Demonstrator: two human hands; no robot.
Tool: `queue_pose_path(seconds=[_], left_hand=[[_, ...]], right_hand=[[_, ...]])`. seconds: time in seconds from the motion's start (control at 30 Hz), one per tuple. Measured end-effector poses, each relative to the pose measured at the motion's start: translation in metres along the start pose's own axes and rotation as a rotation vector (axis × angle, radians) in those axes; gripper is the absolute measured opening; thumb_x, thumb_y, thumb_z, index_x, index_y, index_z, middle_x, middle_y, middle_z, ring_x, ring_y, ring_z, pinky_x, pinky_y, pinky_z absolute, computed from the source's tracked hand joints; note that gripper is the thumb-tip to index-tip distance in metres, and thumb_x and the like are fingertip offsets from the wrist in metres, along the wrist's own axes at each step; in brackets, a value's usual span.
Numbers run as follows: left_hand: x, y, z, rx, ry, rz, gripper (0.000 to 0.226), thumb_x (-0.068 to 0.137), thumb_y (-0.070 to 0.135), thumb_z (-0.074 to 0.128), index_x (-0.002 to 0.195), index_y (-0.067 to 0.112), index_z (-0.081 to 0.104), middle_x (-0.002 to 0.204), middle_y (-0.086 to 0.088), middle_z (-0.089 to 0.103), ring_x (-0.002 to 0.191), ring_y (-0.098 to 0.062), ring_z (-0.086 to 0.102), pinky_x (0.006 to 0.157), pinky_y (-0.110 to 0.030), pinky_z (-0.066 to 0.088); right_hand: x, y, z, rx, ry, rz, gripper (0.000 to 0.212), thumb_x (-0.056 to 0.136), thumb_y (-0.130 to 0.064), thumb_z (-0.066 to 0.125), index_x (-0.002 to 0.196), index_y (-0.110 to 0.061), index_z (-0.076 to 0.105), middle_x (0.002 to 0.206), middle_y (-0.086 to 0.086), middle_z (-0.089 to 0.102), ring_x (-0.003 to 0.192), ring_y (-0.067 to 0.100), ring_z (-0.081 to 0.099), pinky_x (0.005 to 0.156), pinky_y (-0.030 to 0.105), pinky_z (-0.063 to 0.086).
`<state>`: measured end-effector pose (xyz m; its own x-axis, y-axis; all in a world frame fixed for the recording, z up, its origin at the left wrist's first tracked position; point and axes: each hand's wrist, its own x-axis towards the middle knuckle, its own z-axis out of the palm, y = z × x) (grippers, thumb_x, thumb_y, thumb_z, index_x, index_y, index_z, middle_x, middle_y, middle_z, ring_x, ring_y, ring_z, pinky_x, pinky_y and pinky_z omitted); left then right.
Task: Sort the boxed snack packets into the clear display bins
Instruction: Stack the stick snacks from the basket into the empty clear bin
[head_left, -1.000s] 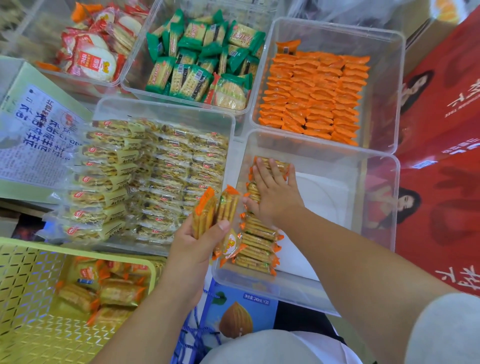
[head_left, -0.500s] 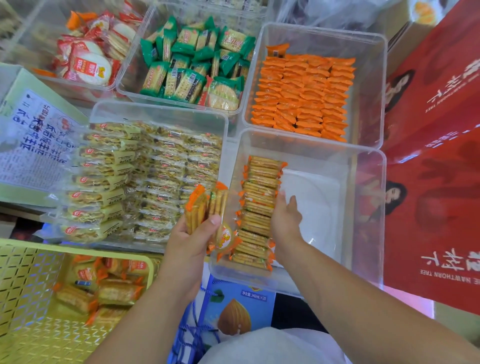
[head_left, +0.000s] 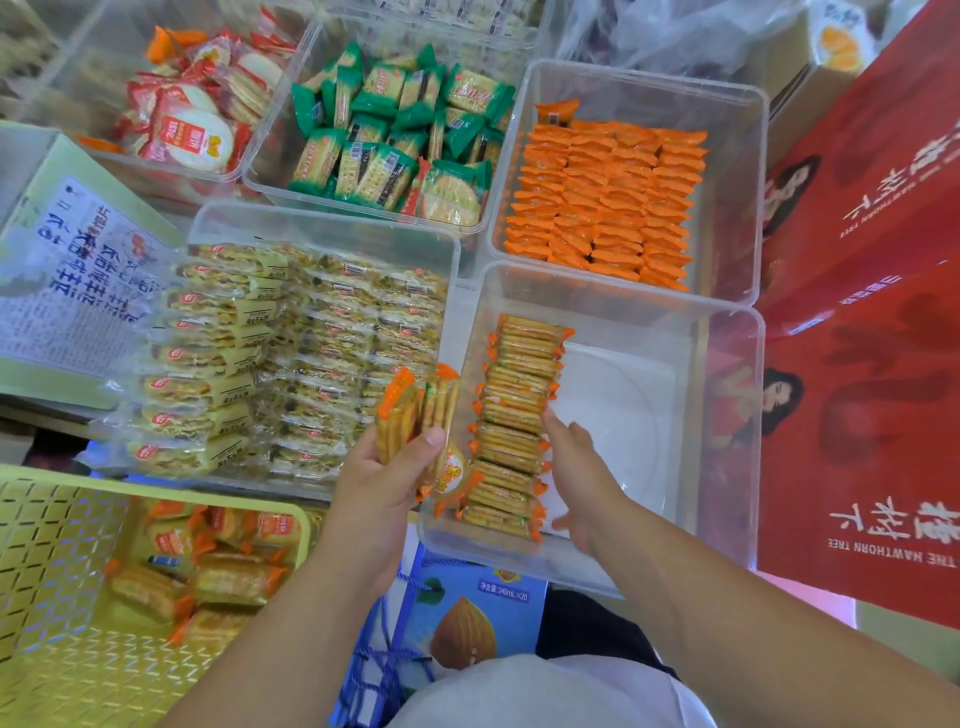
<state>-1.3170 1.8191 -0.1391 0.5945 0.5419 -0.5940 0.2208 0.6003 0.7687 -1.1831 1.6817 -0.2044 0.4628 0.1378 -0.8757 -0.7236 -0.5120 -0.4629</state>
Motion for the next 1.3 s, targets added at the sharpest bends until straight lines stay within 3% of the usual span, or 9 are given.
queue_pose_path(seconds=[0.27,0.4,0.6,0.67,0.73,0.8,1.07,1.17,1.3], left_hand=[[0.0,0.0,0.0,-0.03,0.007,0.003,0.038,0.075,0.029,0.076,0.112,0.021,0.073,0.099,-0.002,0.079,0.089,-0.017,0.076,0.07,-0.025,0.06],[-0.001,0.001,0.0,-0.04,-0.008,0.008,0.034,0.077,0.028,0.075,0.11,0.021,0.074,0.101,-0.004,0.079,0.091,-0.018,0.077,0.071,-0.024,0.06],[-0.003,0.0,0.001,0.0,-0.029,0.029,0.032,0.07,0.039,0.082,0.101,0.033,0.079,0.105,-0.002,0.08,0.094,-0.016,0.077,0.07,-0.02,0.059],[-0.003,0.0,0.0,0.01,-0.028,0.043,0.038,0.065,0.046,0.081,0.102,0.036,0.078,0.106,-0.001,0.08,0.096,-0.016,0.076,0.072,-0.019,0.058],[-0.002,-0.001,0.0,0.014,-0.032,0.052,0.038,0.065,0.047,0.081,0.102,0.038,0.078,0.108,-0.001,0.079,0.099,-0.016,0.076,0.073,-0.019,0.058],[-0.003,-0.001,0.001,0.017,-0.042,0.055,0.038,0.066,0.046,0.081,0.103,0.039,0.077,0.11,-0.001,0.079,0.101,-0.017,0.076,0.074,-0.019,0.058],[-0.016,0.003,0.005,0.09,-0.054,0.06,0.037,0.068,0.045,0.081,0.104,0.034,0.078,0.107,-0.004,0.079,0.098,-0.019,0.076,0.078,-0.028,0.062],[-0.03,0.001,0.006,0.056,-0.054,0.003,0.035,0.074,0.041,0.08,0.105,0.025,0.079,0.106,-0.009,0.079,0.096,-0.021,0.076,0.084,-0.035,0.061],[-0.048,0.0,0.013,-0.033,-0.09,-0.078,0.03,0.079,0.03,0.072,0.103,0.015,0.081,0.103,-0.015,0.078,0.09,-0.024,0.075,0.072,-0.029,0.06]], right_hand=[[-0.012,0.005,0.006,0.051,-0.216,0.05,0.048,0.094,-0.073,0.041,0.124,-0.039,0.06,0.102,-0.009,0.076,0.094,0.014,0.071,0.068,0.035,0.058],[0.005,-0.007,-0.005,-0.093,0.006,-0.046,0.077,0.094,-0.076,0.033,0.152,-0.026,0.038,0.153,0.0,0.045,0.136,0.026,0.044,0.107,0.047,0.038],[0.04,-0.053,-0.006,0.117,0.085,-0.294,0.072,0.103,-0.062,0.033,0.162,-0.031,0.005,0.167,-0.005,0.02,0.147,0.022,0.031,0.098,0.033,0.026],[0.045,-0.063,0.0,0.188,-0.025,-0.257,0.065,0.103,-0.061,0.033,0.159,-0.028,0.025,0.151,-0.002,0.051,0.131,0.018,0.055,0.099,0.032,0.043],[0.044,-0.066,0.008,0.221,-0.162,-0.251,0.047,0.105,-0.057,0.034,0.132,-0.026,0.056,0.096,-0.012,0.078,0.079,0.005,0.075,0.059,0.025,0.059],[0.046,-0.065,0.01,0.153,-0.194,-0.325,0.025,0.106,-0.053,0.036,0.124,-0.039,0.044,0.068,-0.028,0.071,0.056,-0.007,0.067,0.043,0.015,0.051],[0.018,-0.063,-0.012,0.133,0.178,-0.385,0.043,0.102,-0.046,0.051,0.137,-0.021,0.055,0.132,-0.003,0.06,0.107,0.013,0.057,0.083,0.029,0.042],[-0.03,-0.046,-0.011,0.205,-0.081,-0.401,0.029,0.098,-0.05,0.056,0.111,-0.025,0.067,0.111,0.001,0.07,0.097,0.017,0.068,0.076,0.03,0.052],[-0.094,-0.012,-0.009,0.043,-0.546,-0.394,0.046,0.089,-0.054,0.059,0.128,-0.03,0.065,0.124,-0.005,0.07,0.115,0.016,0.067,0.097,0.04,0.055]])
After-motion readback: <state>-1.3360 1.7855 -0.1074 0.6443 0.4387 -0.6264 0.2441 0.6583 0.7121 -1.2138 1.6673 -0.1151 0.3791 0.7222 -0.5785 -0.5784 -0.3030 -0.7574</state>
